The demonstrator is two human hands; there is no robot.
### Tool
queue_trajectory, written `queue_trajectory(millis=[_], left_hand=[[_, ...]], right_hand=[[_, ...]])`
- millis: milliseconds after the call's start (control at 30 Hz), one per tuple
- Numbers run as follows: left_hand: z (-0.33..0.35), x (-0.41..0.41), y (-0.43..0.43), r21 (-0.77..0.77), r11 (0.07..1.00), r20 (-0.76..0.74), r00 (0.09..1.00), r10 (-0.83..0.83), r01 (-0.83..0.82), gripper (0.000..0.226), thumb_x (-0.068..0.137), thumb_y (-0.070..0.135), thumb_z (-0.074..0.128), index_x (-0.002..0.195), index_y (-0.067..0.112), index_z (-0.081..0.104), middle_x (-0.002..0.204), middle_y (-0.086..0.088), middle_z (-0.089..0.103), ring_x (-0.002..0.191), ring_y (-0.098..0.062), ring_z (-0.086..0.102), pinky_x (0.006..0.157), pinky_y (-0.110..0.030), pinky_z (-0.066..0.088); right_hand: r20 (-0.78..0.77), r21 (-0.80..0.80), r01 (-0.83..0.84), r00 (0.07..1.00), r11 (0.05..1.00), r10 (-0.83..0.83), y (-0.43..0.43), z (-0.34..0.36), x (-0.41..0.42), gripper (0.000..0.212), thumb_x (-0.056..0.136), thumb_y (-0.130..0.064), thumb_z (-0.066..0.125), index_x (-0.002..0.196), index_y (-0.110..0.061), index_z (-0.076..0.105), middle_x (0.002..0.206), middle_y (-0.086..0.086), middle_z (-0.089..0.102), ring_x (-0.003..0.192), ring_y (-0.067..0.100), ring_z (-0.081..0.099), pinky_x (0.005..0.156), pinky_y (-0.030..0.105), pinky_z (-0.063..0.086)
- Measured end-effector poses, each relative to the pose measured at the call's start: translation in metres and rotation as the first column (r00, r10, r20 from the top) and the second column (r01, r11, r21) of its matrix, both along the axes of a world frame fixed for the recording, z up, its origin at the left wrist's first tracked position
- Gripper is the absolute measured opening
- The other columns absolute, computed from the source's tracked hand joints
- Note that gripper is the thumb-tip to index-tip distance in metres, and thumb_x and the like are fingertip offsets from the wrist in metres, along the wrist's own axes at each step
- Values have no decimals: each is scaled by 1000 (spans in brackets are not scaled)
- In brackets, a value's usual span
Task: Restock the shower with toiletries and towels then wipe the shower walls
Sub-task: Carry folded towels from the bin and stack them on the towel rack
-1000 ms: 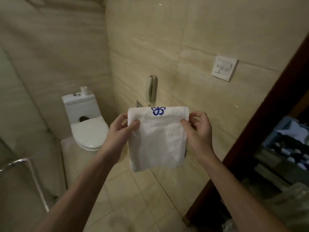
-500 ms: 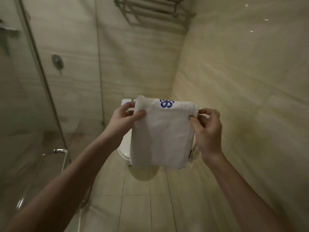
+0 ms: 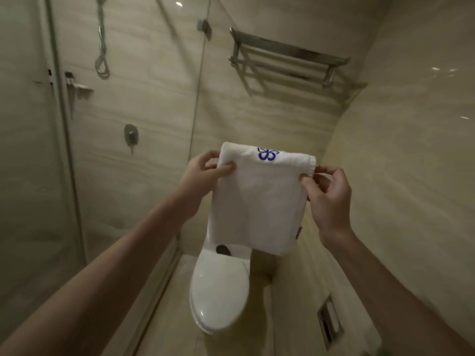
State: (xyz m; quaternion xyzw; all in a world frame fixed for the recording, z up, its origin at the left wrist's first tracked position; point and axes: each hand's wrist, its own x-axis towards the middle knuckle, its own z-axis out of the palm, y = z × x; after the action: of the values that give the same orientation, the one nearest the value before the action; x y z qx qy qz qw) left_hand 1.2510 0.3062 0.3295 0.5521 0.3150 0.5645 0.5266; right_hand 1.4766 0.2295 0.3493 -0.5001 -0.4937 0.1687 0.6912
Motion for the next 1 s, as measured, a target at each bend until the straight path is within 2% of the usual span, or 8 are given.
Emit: queue_trajectory(millis=[67,200,333,467,600,700,867,1000], left_hand=[[10,-2,32,9,1000,2,1000,18,-18,12,91,14,72,98,22,66,88,-2,74,76,-16,66,68,-31,49],[34,-3,88,39,998,-11,999,49,-48,15,91,14,72,103,20,66,95,-11,73,79,-20,66,70,-32,52],[63,6,156,98,990,-45,994,104,-99,20,91,12,71,110,12,68,95,-14,73,81,-24,65,77,-38,51],[96,20,230,150,984,-17,994,104,-100,13,91,12,70,102,20,68,86,-3,74,70,-14,67,67,-29,53],[140,35,305,213,971,12,993,114,-114,15,91,11,70,95,24,67,79,0,74,63,-10,68,56,-22,55],[175,41,356,267,956,-3,992,129,-124,13,90,12,71,97,23,68,83,-2,75,68,-12,70,56,-23,55],[218,46,430,345,924,1,985,175,-164,13,90,11,71,95,24,69,79,-1,74,66,-12,68,58,-25,56],[246,44,486,375,908,19,981,193,-186,15,89,14,73,100,23,69,79,2,75,68,-11,71,56,-23,56]], right_hand=[[-3,28,-21,1000,999,22,38,11,1,21,90,-5,69,99,-18,55,89,6,74,70,7,67,60,24,55],[-15,82,-44,999,996,45,102,26,3,20,91,-4,67,105,-12,56,84,4,72,63,3,64,56,18,51],[-17,134,-72,997,988,75,174,46,13,17,91,-8,68,103,-15,58,78,0,73,64,7,63,56,22,52],[-41,203,-97,993,974,108,253,75,24,19,91,-8,68,96,-23,57,73,-4,74,65,10,64,56,22,51],[-22,291,-133,989,948,146,329,111,40,18,91,-8,68,98,-21,58,83,6,76,70,13,67,60,27,53],[-28,342,-135,988,930,154,386,140,49,17,91,-7,68,99,-20,59,84,3,75,68,7,68,58,19,52],[7,387,-142,988,911,151,471,184,56,19,90,-8,69,97,-23,60,82,-3,74,70,5,68,61,22,54],[92,386,-162,986,908,137,522,216,60,20,90,-12,70,101,-24,59,91,2,75,76,11,70,64,26,56]])
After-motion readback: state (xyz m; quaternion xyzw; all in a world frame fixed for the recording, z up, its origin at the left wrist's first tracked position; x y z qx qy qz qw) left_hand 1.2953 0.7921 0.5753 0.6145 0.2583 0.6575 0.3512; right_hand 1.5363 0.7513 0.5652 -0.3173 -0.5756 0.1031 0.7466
